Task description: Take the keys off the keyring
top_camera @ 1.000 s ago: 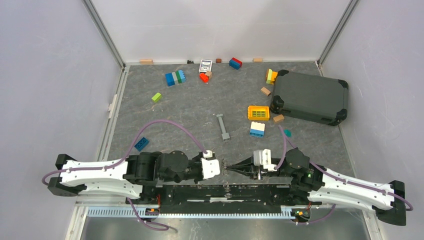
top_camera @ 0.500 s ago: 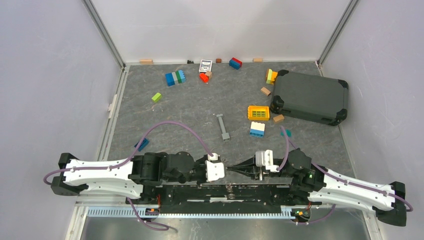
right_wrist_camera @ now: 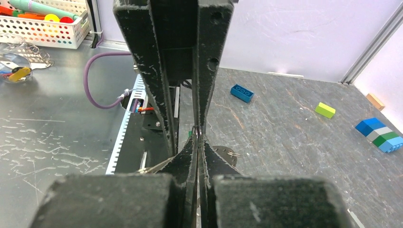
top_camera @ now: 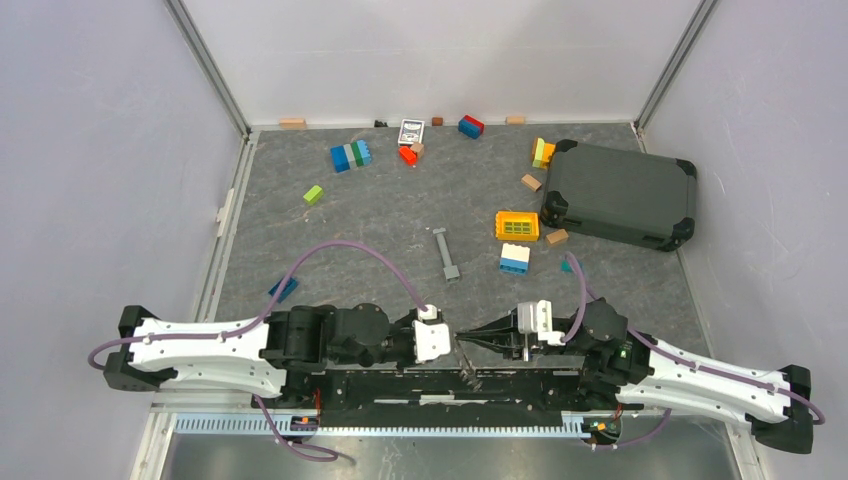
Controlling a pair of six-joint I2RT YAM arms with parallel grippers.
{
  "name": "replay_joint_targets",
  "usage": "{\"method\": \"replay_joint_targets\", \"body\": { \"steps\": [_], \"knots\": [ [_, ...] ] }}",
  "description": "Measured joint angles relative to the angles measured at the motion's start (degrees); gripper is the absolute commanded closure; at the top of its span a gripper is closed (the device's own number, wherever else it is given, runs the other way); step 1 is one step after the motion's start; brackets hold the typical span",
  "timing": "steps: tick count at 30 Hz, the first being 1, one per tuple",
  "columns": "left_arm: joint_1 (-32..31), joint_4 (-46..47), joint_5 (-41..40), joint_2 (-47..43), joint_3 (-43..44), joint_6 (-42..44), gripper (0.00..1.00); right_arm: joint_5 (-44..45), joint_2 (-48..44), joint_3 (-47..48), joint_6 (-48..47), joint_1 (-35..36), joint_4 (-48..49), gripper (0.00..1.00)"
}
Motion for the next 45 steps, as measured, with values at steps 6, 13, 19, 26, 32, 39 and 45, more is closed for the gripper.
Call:
{"method": "replay_joint_targets", "body": {
  "steps": [6,13,19,26,32,39,45],
  "knots": [
    [0.0,0.9,-0.7,-1.7,-1.6,-0.7,0.58,0.0,-0.2,-0.2,0.0,0.0,1.6,1.0],
    [0.0,3.4,-2.1,-4.0,-2.2,-0.7,0.58,0.0,-0.1,-0.3,0.2,0.0,2.1,1.0],
    [0.0,5.4,-2.1,-7.0,-3.4,-0.7,0.58,0.0,-0.2,-0.3,0.4,0.0,2.1,1.0],
    [0.0,7.5,-2.0,-8.4,-4.4,-0.7,0.61,-0.1,-0.2,-0.4,0.4,0.0,2.1,1.0],
    [0.0,8.0,-1.9,-7.2,-4.5,-0.7,0.66,-0.1,-0.1,-0.7,0.5,0.0,2.5,1.0],
    [0.0,9.3,-1.5,-6.5,-4.5,-0.7,0.71,-0.3,-0.1,-0.8,0.4,0.0,2.6,1.0],
    [0.0,9.5,-0.4,-5.6,-4.5,-0.8,0.72,-0.5,-0.1,-0.8,0.4,0.0,2.6,1.0]
  ]
}}
